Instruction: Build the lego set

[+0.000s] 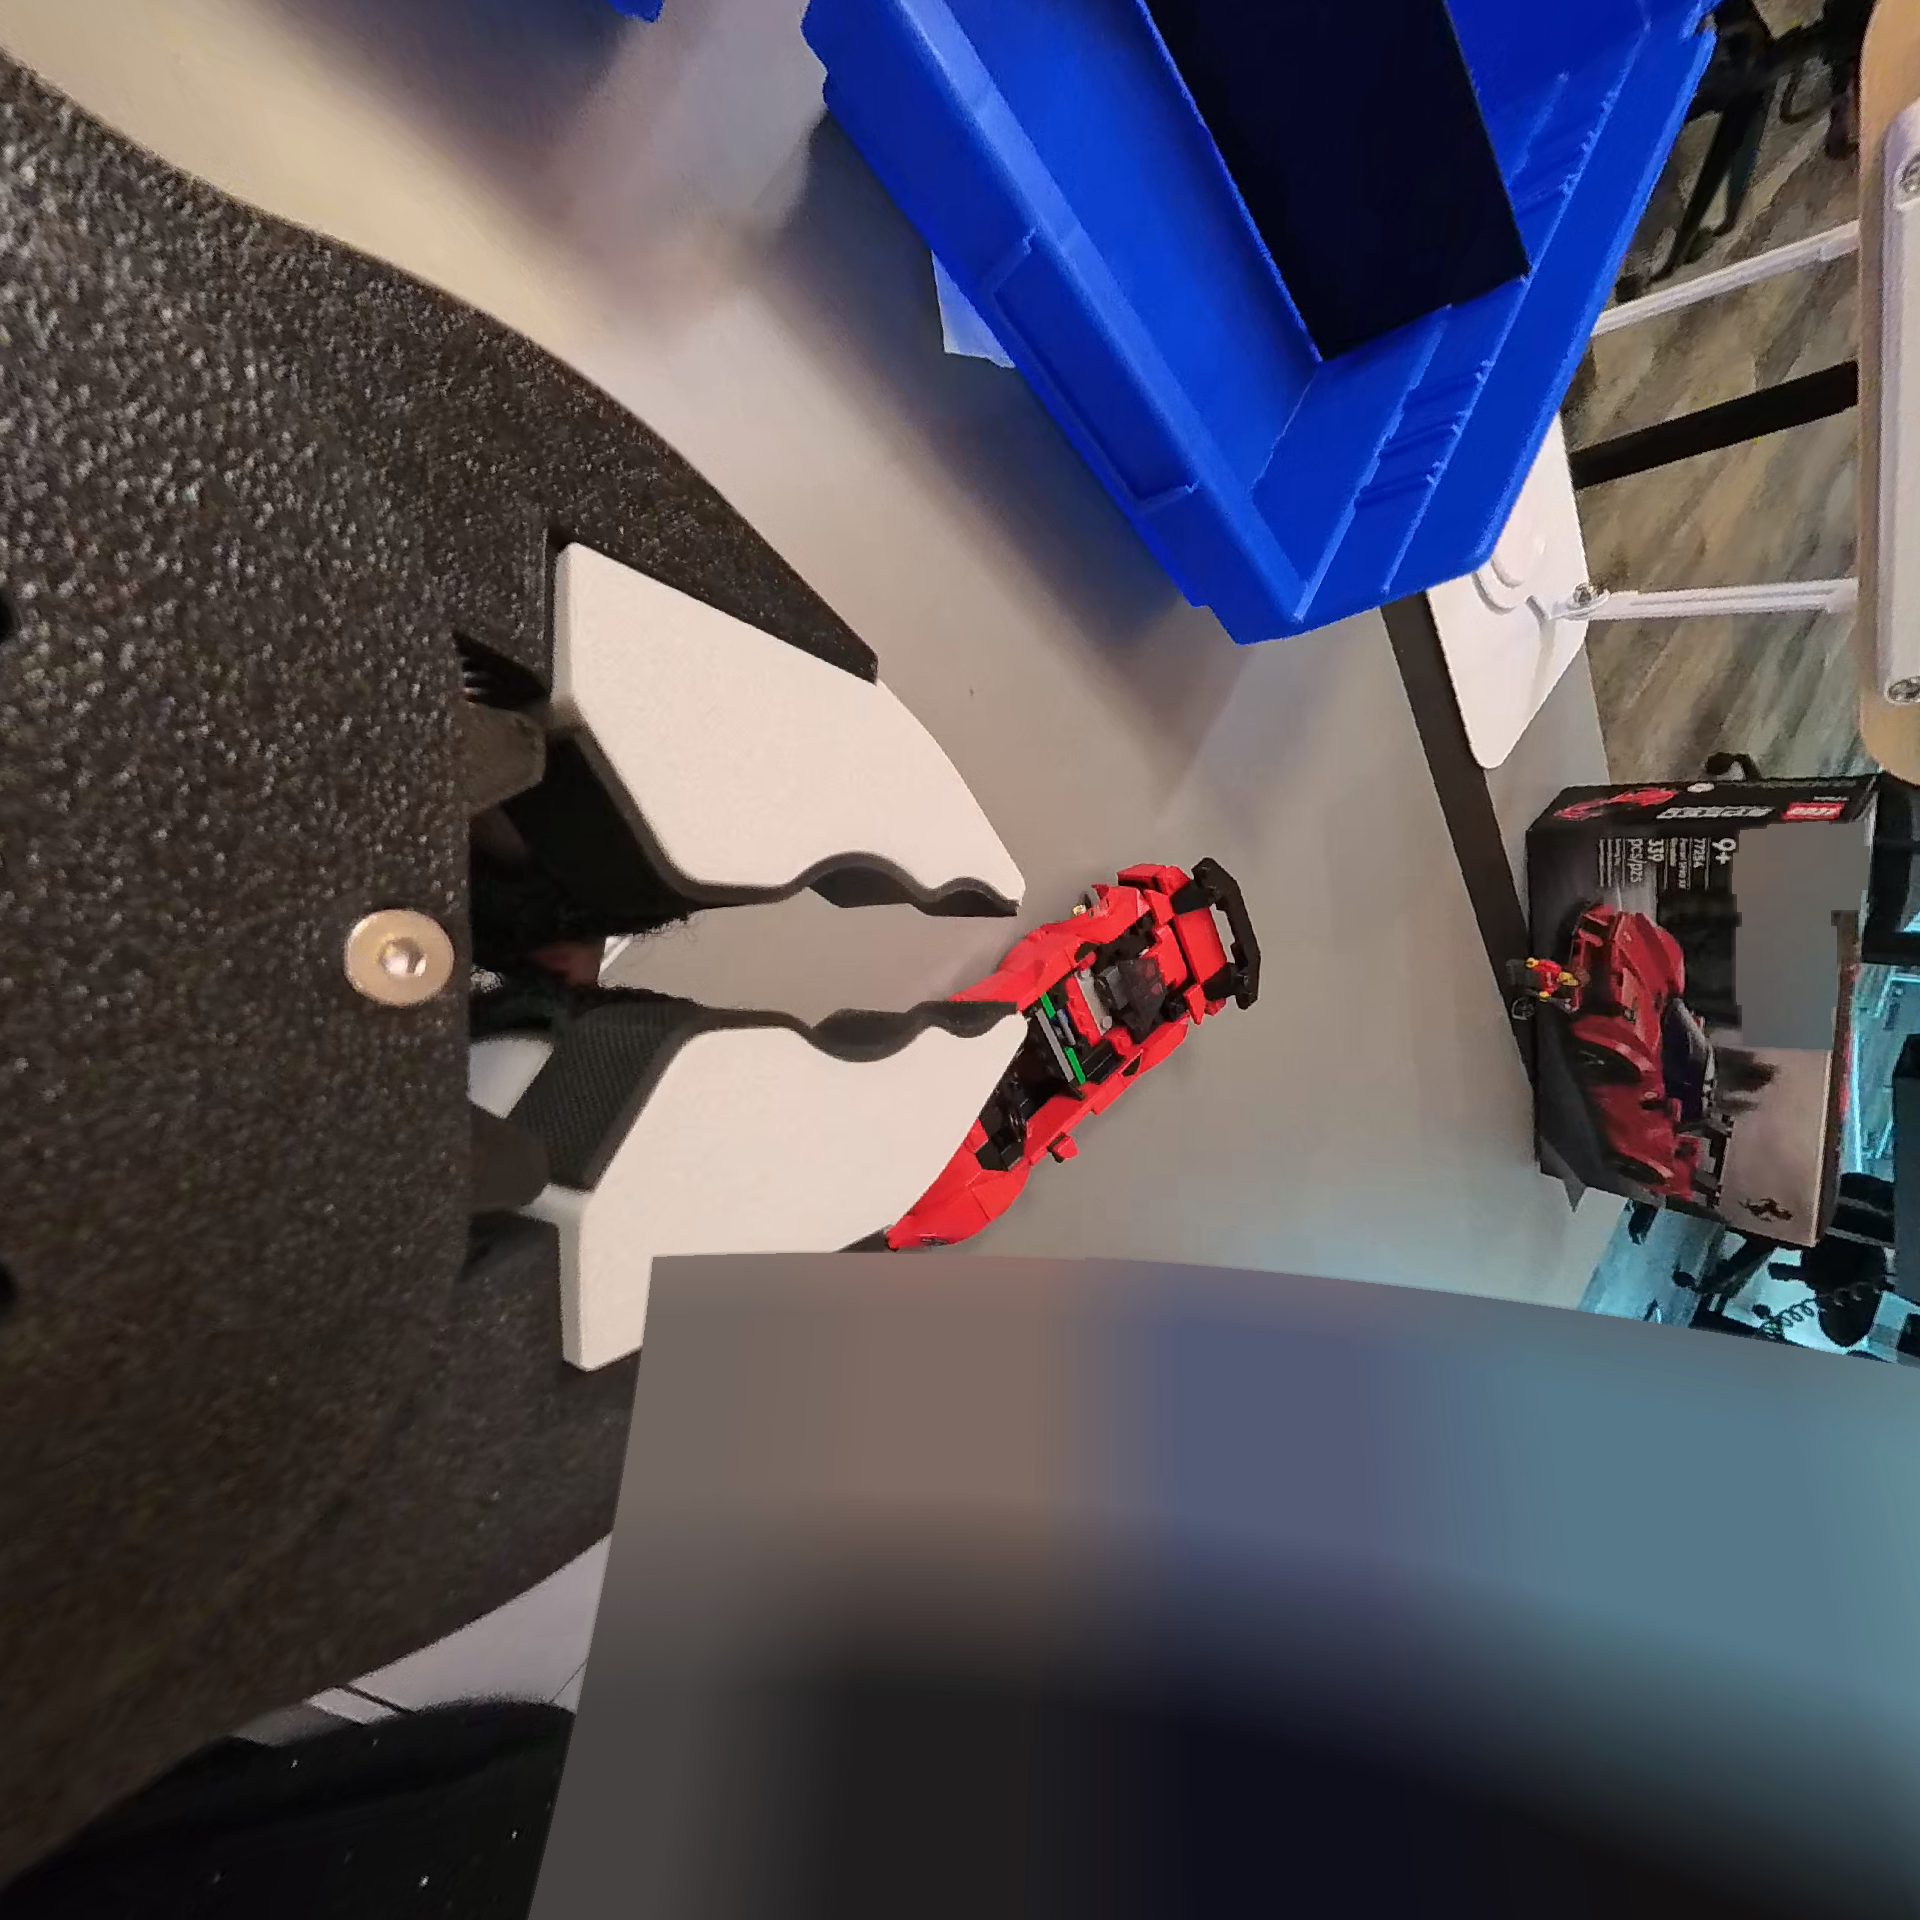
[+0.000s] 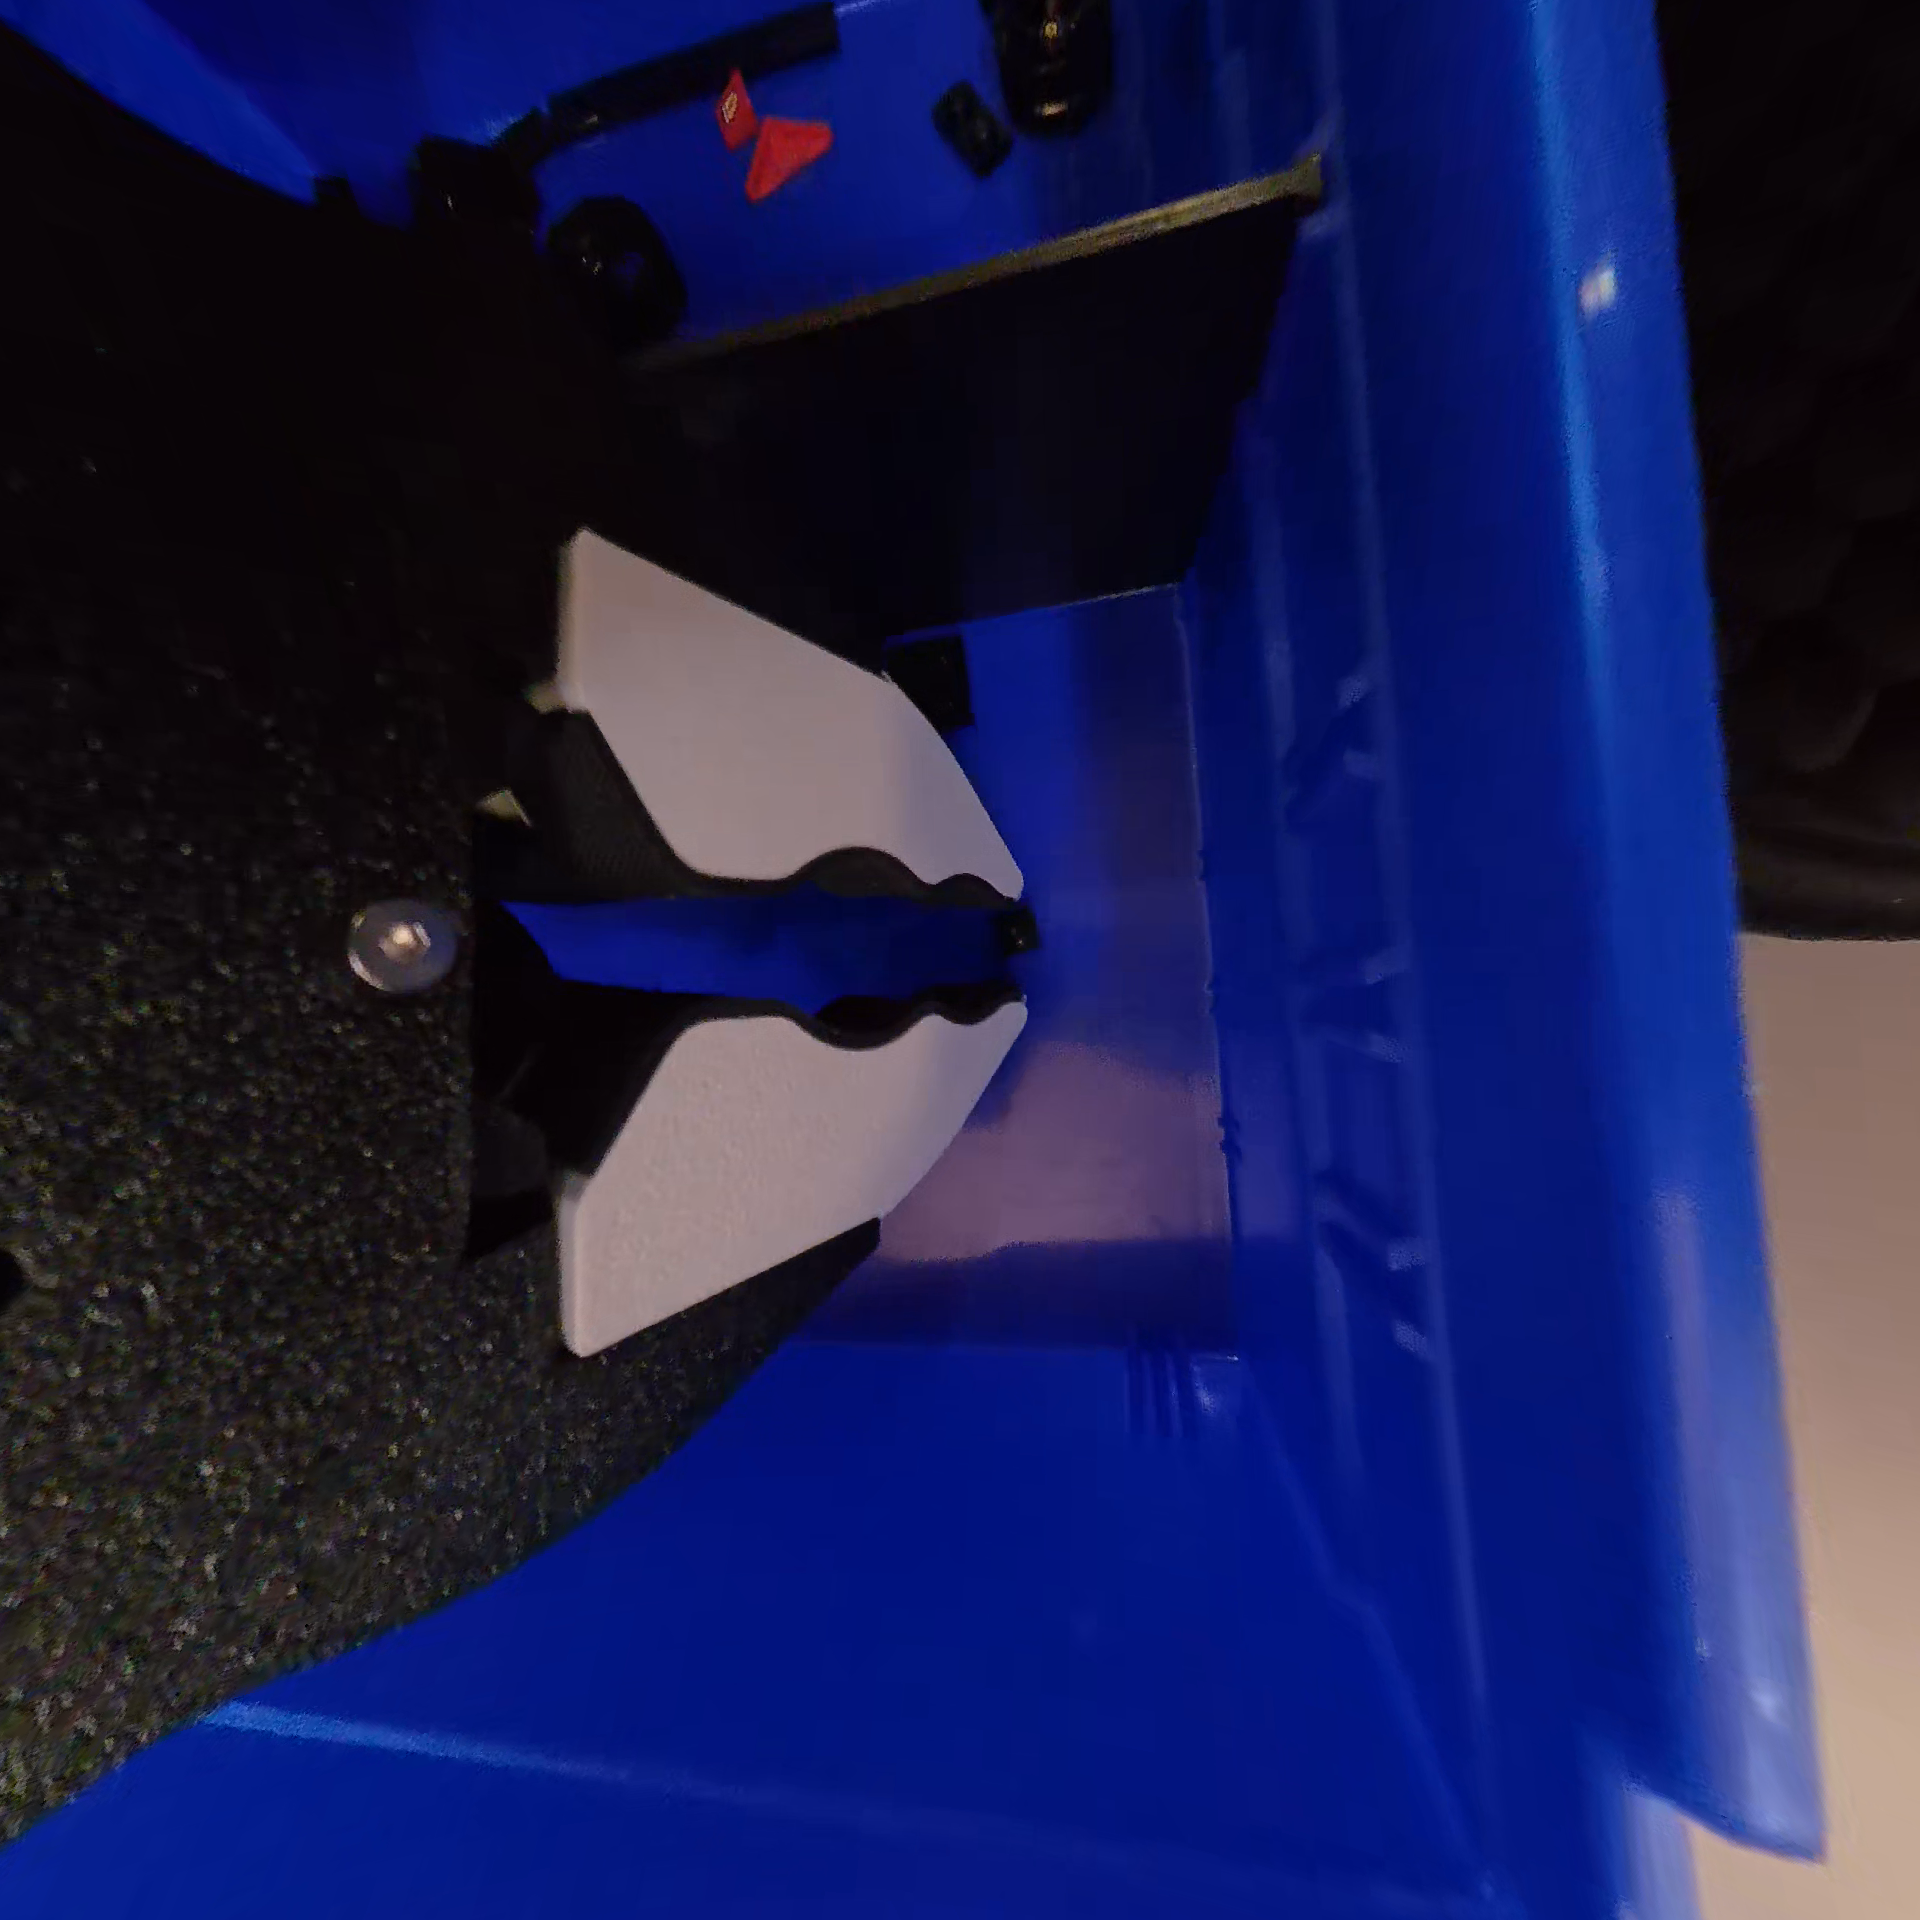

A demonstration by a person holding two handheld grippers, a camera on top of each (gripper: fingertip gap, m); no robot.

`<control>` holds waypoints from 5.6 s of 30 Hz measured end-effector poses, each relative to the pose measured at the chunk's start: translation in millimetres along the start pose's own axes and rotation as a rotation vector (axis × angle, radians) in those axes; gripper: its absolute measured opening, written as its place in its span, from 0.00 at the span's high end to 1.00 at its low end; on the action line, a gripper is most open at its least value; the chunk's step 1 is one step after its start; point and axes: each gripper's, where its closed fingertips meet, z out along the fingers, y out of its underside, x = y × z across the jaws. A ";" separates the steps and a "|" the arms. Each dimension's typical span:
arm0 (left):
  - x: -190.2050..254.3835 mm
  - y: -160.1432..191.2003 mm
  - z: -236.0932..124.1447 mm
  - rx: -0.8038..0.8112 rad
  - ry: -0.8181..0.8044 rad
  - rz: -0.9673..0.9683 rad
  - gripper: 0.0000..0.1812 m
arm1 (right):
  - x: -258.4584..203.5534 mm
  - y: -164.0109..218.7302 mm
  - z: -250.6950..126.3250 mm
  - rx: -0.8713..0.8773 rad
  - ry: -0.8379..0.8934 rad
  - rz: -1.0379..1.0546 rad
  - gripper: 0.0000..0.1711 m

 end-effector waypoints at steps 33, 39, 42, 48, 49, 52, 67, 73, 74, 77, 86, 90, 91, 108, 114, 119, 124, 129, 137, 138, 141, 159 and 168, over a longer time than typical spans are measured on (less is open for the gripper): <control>90.5 58.3 -49.8 -0.086 0.355 0.355 0.91 | -42.3 -234.5 -82.7 0.334 0.418 0.320 0.95; 139.2 97.3 -60.0 -0.157 0.562 0.427 0.92 | -55.3 -300.7 15.8 0.315 0.311 0.310 0.95; 155.4 115.3 -54.8 -0.203 0.613 0.474 0.92 | -50.8 -308.3 57.3 0.264 0.307 0.313 0.95; 167.0 130.5 -42.6 -0.230 0.662 0.464 0.92 | -31.5 -295.5 91.0 0.168 0.341 0.297 0.95; 167.6 131.9 -41.7 -0.232 0.668 0.456 0.92 | -30.2 -295.9 92.6 0.169 0.341 0.294 0.95; 168.2 134.3 -37.8 -0.233 0.667 0.469 0.92 | -27.8 -295.8 94.6 0.136 0.342 0.281 0.95; 169.0 133.3 -36.0 -0.209 0.692 0.423 0.91 | -26.5 -295.5 105.4 0.068 0.289 0.282 0.95; 169.1 133.7 -36.3 -0.211 0.697 0.422 0.91 | -27.1 -295.7 106.5 0.063 0.283 0.284 0.95; 169.1 133.6 -36.4 -0.210 0.698 0.420 0.91 | -26.9 -295.7 106.5 0.061 0.285 0.283 0.95; 169.0 133.0 -36.7 -0.206 0.699 0.417 0.91 | -26.9 -295.9 106.5 0.055 0.286 0.276 0.95; 168.7 133.4 -37.3 -0.208 0.706 0.411 0.91 | -26.2 -295.5 107.0 0.041 0.287 0.274 0.95; 168.3 133.0 -37.6 -0.206 0.708 0.407 0.91 | -26.6 -295.3 107.4 0.030 0.282 0.273 0.95; 168.2 133.0 -37.6 -0.206 0.708 0.406 0.91 | -26.8 -295.5 107.4 0.029 0.280 0.273 0.94; 168.1 134.5 -37.5 -0.215 0.711 0.404 0.91 | -24.6 -294.1 106.5 0.022 0.293 0.293 0.93; 168.0 134.6 -37.3 -0.215 0.711 0.403 0.91 | -23.8 -293.2 104.2 0.028 0.298 0.299 0.92; 167.8 134.5 -37.0 -0.216 0.712 0.399 0.91 | -22.4 -293.0 97.4 0.053 0.304 0.312 0.92; 167.6 134.9 -36.3 -0.222 0.710 0.396 0.91 | -25.4 -299.7 98.7 0.089 0.254 0.320 1.00; 167.5 135.0 -36.1 -0.224 0.711 0.393 0.91 | -25.0 -293.1 104.1 0.045 0.235 0.332 1.00; 167.2 135.6 -35.3 -0.235 0.715 0.381 0.92 | -25.8 -292.4 104.8 0.003 0.197 0.369 1.00; 167.2 136.1 -35.0 -0.239 0.715 0.380 0.92 | -26.5 -292.7 105.4 -0.015 0.182 0.374 1.00; 167.3 137.3 -34.6 -0.249 0.716 0.380 0.92 | -26.7 -292.2 105.8 -0.076 0.147 0.398 1.00; 169.6 132.1 -30.2 -0.255 0.694 0.424 0.93 | -21.2 -295.1 87.9 0.019 0.042 0.448 1.00; 173.5 122.6 -16.7 -0.288 0.630 0.420 0.93 | -18.7 -289.2 85.0 0.103 0.113 0.407 0.93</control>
